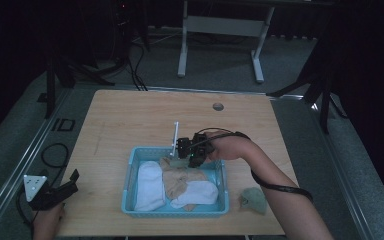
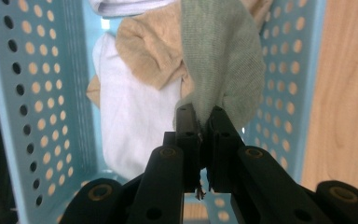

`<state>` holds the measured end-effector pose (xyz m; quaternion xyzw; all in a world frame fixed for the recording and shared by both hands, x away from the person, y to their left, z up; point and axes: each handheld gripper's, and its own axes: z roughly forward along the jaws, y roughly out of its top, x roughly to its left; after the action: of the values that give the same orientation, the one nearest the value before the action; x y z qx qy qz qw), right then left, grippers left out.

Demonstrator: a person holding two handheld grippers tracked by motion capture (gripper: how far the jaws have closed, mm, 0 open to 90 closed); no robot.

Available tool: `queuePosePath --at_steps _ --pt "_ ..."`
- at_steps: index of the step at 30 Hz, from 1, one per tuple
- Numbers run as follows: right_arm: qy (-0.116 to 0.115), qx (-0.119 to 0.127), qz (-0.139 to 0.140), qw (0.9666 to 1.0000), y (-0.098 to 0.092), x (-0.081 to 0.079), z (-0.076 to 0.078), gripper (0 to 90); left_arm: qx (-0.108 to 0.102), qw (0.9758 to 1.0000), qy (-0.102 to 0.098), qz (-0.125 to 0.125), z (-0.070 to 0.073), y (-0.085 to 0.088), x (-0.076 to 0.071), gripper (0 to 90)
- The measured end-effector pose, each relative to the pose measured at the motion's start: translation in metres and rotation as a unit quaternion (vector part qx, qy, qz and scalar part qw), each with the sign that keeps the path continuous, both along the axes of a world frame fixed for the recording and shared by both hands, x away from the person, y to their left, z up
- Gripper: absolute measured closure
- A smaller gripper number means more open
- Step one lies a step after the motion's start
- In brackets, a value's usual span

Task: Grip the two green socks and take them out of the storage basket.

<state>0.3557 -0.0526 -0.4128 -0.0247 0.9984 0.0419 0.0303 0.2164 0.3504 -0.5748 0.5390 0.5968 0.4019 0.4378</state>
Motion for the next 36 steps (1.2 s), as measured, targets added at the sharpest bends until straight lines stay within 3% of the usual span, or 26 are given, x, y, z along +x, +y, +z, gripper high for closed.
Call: queuePosePath --at_steps 11,23,27,30,31,36 --pt "-0.023 0.010 -0.017 0.9995 -0.031 -0.001 0.031 85.2 0.000 1.0000 0.001 0.000 0.000 0.000 0.000 0.7" --pt "-0.032 -0.001 -0.050 0.9983 -0.078 0.001 0.039 85.1 0.000 1.0000 0.002 0.002 0.000 0.000 0.000 0.7" --pt "-0.038 0.005 -0.078 0.9963 -0.106 0.005 0.044 85.0 0.001 1.0000 0.002 0.002 0.000 0.000 0.000 0.7" --pt "-0.035 0.006 -0.087 0.9956 -0.116 0.006 0.045 85.0 0.001 1.0000 0.003 0.002 0.000 0.000 0.000 0.7" --pt "-0.035 0.004 -0.098 0.9946 -0.129 0.007 0.045 85.0 0.000 1.0000 0.003 0.003 0.000 0.000 0.000 0.7" --pt "-0.032 0.000 -0.116 0.9927 -0.150 0.008 0.043 85.0 0.000 1.0000 0.004 0.003 0.000 0.000 0.001 0.7"
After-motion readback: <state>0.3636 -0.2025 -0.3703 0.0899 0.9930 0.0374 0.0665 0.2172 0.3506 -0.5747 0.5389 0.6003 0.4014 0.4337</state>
